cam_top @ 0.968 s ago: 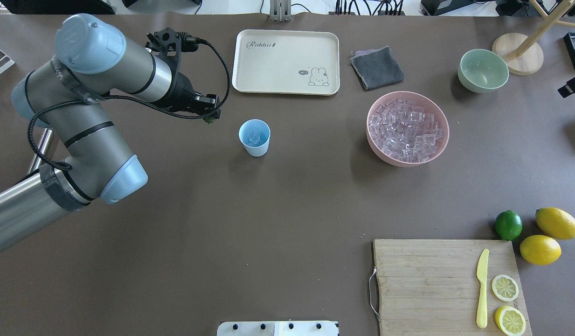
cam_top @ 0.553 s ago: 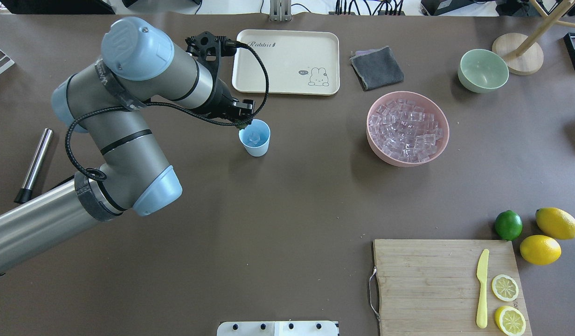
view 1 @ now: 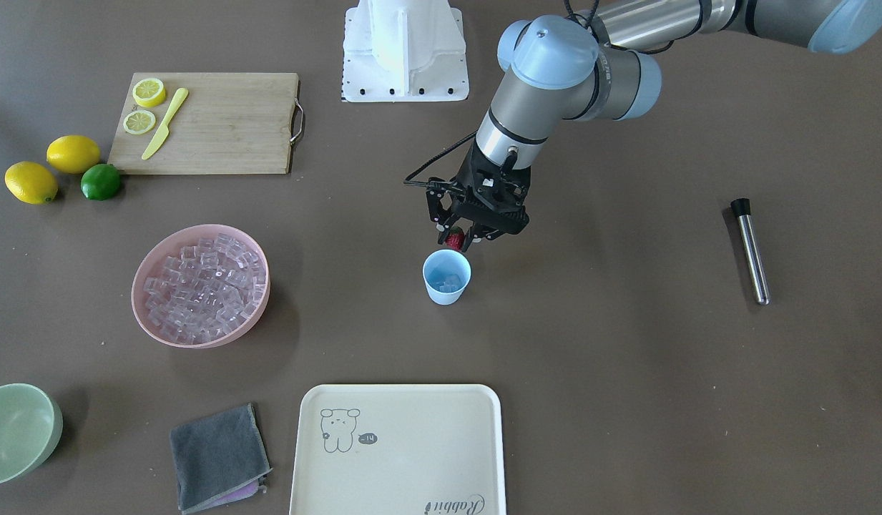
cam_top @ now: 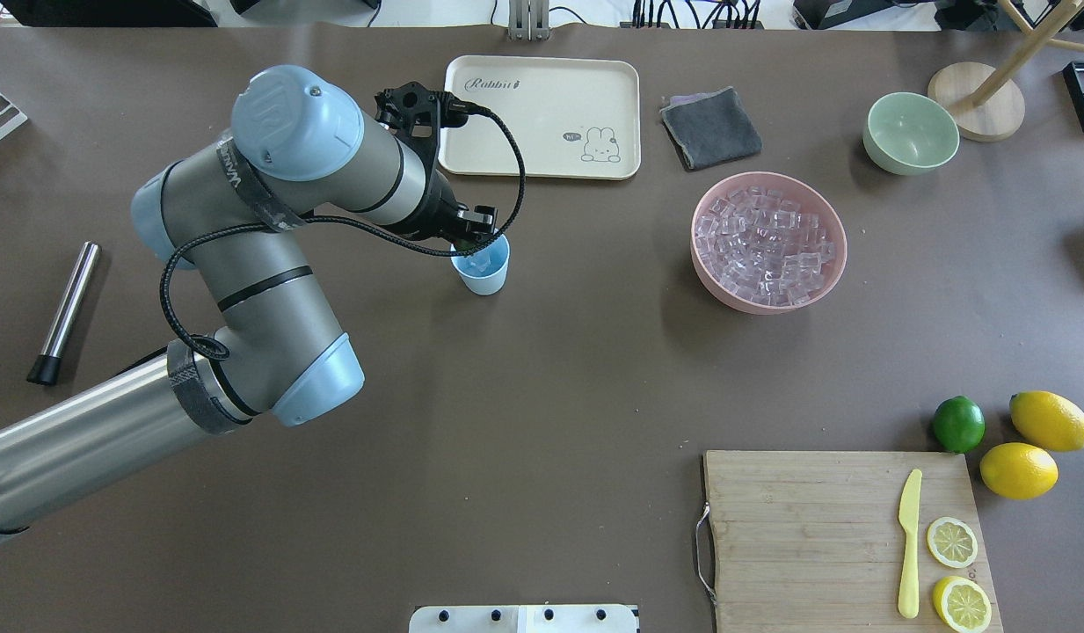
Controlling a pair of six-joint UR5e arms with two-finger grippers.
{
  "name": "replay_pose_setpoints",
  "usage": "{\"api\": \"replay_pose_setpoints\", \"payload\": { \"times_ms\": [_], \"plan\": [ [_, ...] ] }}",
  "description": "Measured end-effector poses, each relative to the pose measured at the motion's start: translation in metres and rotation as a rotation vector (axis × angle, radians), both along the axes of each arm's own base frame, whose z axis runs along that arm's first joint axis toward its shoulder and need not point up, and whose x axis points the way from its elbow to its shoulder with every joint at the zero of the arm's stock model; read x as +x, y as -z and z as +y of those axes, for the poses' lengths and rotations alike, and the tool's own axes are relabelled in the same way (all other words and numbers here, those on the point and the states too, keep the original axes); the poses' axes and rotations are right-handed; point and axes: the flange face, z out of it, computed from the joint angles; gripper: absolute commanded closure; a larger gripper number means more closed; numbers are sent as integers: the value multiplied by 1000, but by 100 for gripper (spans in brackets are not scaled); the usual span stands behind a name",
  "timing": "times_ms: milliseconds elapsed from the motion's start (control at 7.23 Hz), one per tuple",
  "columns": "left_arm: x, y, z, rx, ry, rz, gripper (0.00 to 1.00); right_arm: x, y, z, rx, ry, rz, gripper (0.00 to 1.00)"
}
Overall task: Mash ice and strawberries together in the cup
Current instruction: 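Open the left gripper to drop the strawberry into the cup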
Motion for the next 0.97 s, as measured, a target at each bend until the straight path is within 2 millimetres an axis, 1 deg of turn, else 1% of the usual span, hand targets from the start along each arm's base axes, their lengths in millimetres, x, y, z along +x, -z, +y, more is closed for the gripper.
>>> {"api": "replay_pose_setpoints", "payload": {
  "times_ms": [138,553,691,829,968],
  "plan": [
    [7,-4,-1,9,12,-8,100,0,-3,-1,0,0,0,1],
    [20,-10,-6,14,21,-17,99,-1,-32,-7,38,-4,-6,1],
    [27,-12,-11,17,22,-13,94,-2,-32,-11,51,-7,-11,1],
    [32,-14,-15,21,23,-8,68,-2,-31,-15,55,-12,-15,1],
    [34,-16,-16,23,23,-6,46,-2,-30,-16,56,-13,-17,1]
  ]
}}
